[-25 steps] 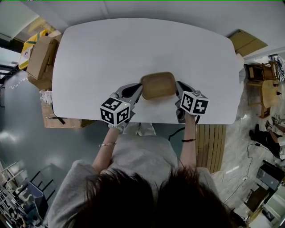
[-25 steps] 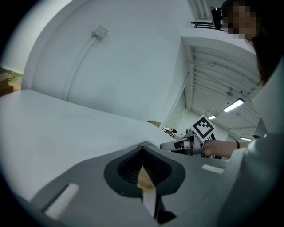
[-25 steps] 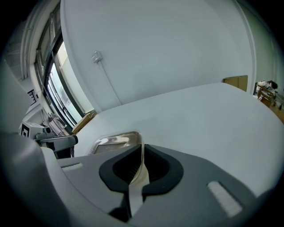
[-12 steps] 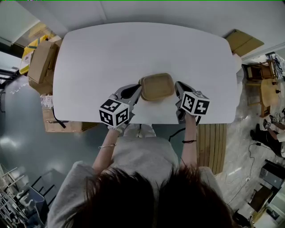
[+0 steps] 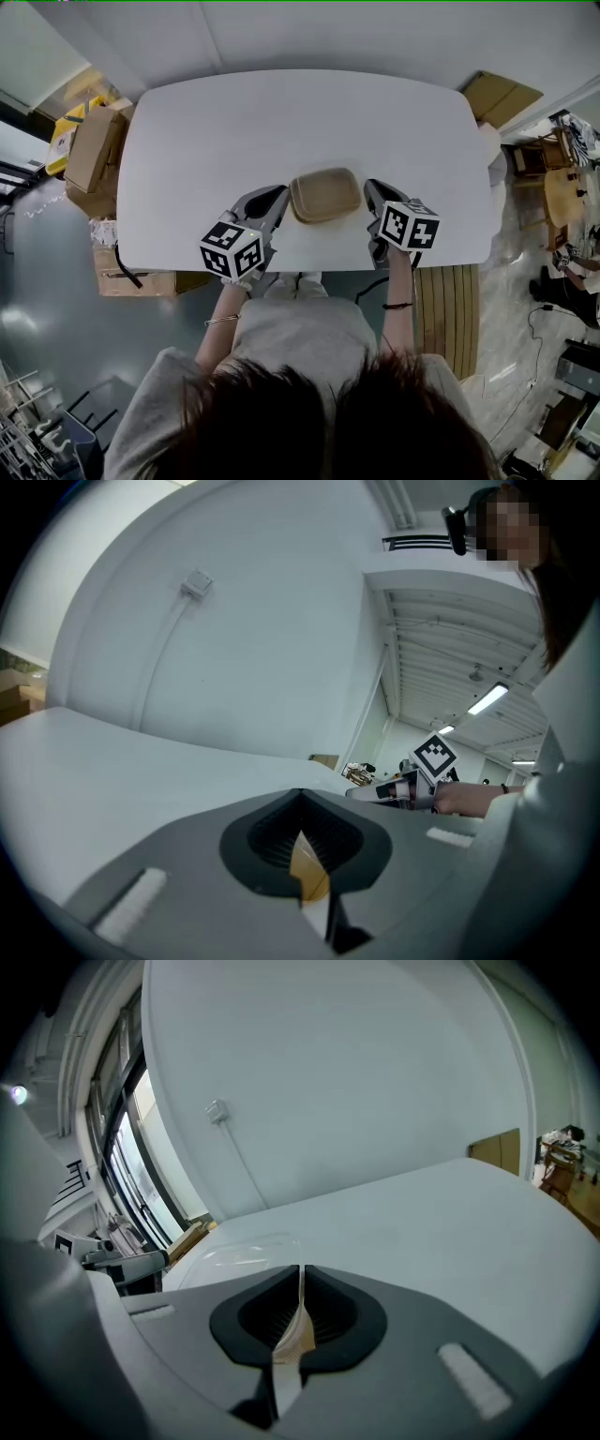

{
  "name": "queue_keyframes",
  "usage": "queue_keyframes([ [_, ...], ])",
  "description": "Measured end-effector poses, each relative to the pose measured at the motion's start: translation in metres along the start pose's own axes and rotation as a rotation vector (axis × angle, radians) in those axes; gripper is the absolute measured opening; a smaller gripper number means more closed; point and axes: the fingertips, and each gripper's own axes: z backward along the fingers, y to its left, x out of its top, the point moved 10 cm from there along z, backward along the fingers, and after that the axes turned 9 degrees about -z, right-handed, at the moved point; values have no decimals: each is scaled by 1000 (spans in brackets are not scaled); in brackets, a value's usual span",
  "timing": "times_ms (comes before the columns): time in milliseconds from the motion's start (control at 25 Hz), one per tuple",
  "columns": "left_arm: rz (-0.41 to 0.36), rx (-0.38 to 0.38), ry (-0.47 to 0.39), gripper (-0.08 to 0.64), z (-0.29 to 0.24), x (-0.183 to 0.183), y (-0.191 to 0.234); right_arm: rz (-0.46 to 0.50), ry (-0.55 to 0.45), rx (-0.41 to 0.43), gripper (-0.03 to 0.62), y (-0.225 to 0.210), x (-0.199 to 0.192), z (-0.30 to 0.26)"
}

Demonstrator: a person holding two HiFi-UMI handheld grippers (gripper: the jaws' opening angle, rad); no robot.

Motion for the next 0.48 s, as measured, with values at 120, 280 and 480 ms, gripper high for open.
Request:
queue_keyframes([
  [120, -15, 10, -25, -9, 6, 7, 0, -3, -29, 11, 29, 5, 4, 6],
  [280, -33, 16, -62, -9, 13, 19, -3, 8, -63, 20, 29, 9, 10, 19],
  [480, -66, 17, -100, -9, 18, 33, -6, 12, -115, 55, 29, 16, 22, 31],
])
